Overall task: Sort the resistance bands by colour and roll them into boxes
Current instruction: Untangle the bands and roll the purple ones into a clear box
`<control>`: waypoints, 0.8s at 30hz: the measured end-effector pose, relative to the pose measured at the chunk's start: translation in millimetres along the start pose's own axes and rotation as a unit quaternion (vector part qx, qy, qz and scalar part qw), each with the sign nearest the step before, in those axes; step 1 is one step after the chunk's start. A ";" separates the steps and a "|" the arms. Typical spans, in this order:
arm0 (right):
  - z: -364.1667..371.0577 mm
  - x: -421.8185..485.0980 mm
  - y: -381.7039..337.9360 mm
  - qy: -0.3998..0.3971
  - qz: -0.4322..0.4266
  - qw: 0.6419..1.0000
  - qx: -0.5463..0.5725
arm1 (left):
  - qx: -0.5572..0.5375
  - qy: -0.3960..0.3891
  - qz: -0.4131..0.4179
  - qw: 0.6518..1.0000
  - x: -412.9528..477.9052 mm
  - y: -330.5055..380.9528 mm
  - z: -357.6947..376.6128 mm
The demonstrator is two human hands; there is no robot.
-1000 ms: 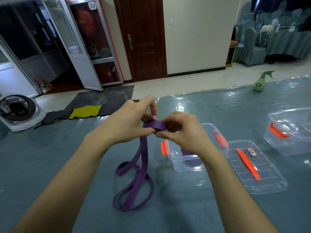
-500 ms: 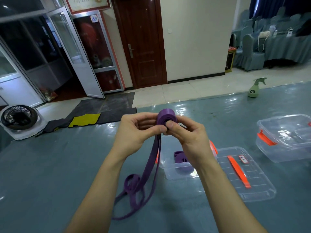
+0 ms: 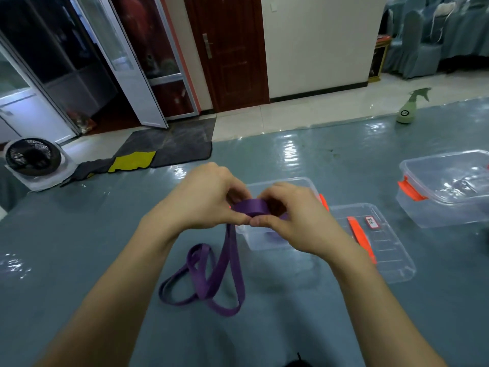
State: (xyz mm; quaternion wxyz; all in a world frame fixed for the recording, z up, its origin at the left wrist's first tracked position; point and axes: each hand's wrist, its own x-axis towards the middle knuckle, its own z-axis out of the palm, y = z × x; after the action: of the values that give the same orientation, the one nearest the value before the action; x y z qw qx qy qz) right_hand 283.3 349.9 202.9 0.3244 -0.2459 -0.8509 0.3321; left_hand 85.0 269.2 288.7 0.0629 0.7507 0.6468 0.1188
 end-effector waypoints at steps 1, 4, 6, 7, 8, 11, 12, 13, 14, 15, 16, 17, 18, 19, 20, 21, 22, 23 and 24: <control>0.1 -5.0 3.8 0.011 -0.013 1.000 0.003 | 0.008 -0.004 0.001 1.000 1.1 3.9 2.5; -3.8 -15.9 21.4 0.051 -0.004 0.996 0.079 | -0.076 0.020 -0.015 0.997 0.3 8.1 15.1; -6.4 -19.6 29.9 0.055 0.033 0.981 0.186 | -0.190 0.036 -0.054 0.980 -4.2 5.9 29.5; -7.8 -21.0 32.6 0.060 0.046 0.965 0.251 | -0.250 0.046 -0.069 0.965 -6.7 5.3 38.8; -9.1 -22.3 34.9 0.066 0.052 0.946 0.312 | -0.311 0.062 -0.079 0.945 -8.9 6.2 49.1; -4.9 -25.5 41.3 0.076 0.054 0.897 0.432 | -0.451 0.135 -0.085 0.878 -9.4 16.0 75.1; -0.6 -26.3 42.9 0.080 0.060 0.885 0.455 | -0.465 0.154 -0.084 0.868 -7.0 18.9 79.8; 3.9 -26.9 43.7 0.084 0.069 0.873 0.476 | -0.465 0.167 -0.084 0.865 -4.1 20.9 82.0; 8.4 -27.6 45.6 0.085 0.077 0.859 0.498 | -0.458 0.174 -0.086 0.868 -1.1 21.3 82.3; 11.5 -28.3 47.7 0.078 0.084 0.848 0.518 | -0.446 0.173 -0.088 0.874 1.2 20.8 81.0; 12.4 -28.9 49.9 0.063 0.091 0.845 0.523 | -0.430 0.165 -0.089 0.883 2.9 19.0 78.8; 10.4 -29.4 52.3 0.044 0.097 0.856 0.506 | -0.409 0.150 -0.089 0.896 3.7 16.7 76.0; 5.7 -29.3 54.6 0.027 0.101 0.880 0.462 | -0.379 0.132 -0.090 0.912 3.9 14.3 72.8; -0.2 -28.8 57.0 0.017 0.103 0.912 0.397 | -0.337 0.111 -0.088 0.931 4.8 12.7 68.8; -5.5 -27.7 59.3 0.017 0.099 0.943 0.318 | -0.281 0.091 -0.083 0.952 6.3 11.7 64.6; -9.7 -26.2 60.4 0.022 0.091 0.967 0.238 | -0.214 0.071 -0.075 0.971 9.1 11.2 60.0; -12.1 -23.9 60.4 0.021 0.080 0.982 0.168 | -0.146 0.050 -0.063 0.986 12.6 11.6 55.4; -12.7 -21.4 58.6 0.014 0.065 0.992 0.109 | -0.082 0.027 -0.050 0.995 16.8 13.0 51.1; -11.7 -19.1 55.9 0.000 0.051 0.997 0.061 | -0.025 0.005 -0.039 0.999 21.5 15.6 48.0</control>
State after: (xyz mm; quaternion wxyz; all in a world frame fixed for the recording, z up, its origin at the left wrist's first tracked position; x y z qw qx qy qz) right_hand 315.8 379.3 161.5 0.3210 -0.2687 -0.8154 0.3998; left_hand 115.3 290.8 248.4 0.0828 0.7225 0.6726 0.1365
